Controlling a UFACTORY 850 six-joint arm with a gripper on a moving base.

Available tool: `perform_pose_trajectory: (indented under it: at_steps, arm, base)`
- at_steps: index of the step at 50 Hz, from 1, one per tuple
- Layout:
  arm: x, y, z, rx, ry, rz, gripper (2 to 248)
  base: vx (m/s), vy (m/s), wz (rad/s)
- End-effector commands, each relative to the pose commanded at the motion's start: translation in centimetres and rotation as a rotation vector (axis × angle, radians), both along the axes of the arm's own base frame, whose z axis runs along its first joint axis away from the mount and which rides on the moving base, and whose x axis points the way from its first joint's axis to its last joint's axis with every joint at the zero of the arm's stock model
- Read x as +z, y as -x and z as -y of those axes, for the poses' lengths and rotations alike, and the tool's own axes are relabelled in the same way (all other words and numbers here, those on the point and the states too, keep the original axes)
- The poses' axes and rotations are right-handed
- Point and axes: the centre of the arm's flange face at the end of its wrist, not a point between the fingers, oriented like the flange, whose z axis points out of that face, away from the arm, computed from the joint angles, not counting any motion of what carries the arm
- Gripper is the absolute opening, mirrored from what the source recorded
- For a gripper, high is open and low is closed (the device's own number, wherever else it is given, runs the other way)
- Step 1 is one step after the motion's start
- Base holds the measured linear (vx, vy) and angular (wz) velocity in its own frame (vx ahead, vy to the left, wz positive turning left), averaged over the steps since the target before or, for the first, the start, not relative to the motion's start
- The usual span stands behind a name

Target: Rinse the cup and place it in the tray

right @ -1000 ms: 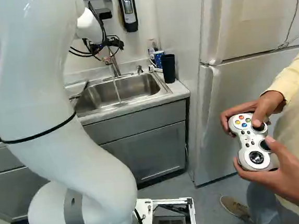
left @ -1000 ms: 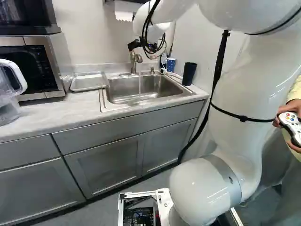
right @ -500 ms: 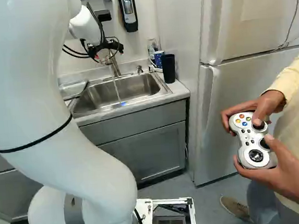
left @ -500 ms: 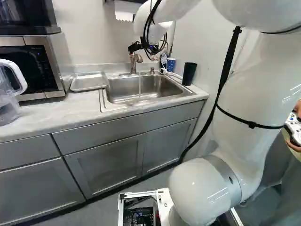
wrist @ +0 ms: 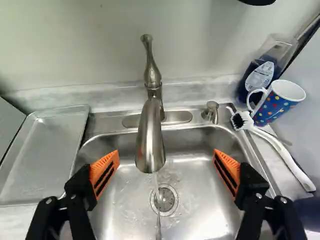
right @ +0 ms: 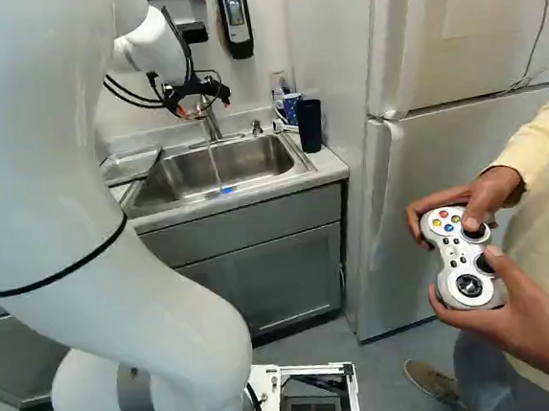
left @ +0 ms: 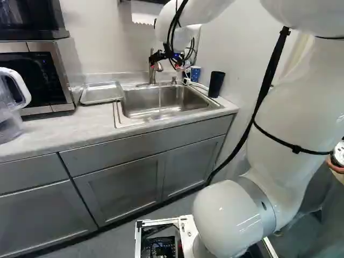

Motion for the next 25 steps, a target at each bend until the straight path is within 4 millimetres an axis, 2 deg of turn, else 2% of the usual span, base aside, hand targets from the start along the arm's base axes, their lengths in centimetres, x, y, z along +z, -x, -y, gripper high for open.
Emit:
perform_pose_trajectory:
  at_steps: [25]
  arm:
    - [-0.6,2.2,1.6,-0.022,0.014,-0.079,247]
  base:
    - [0.000,0.000,0.000]
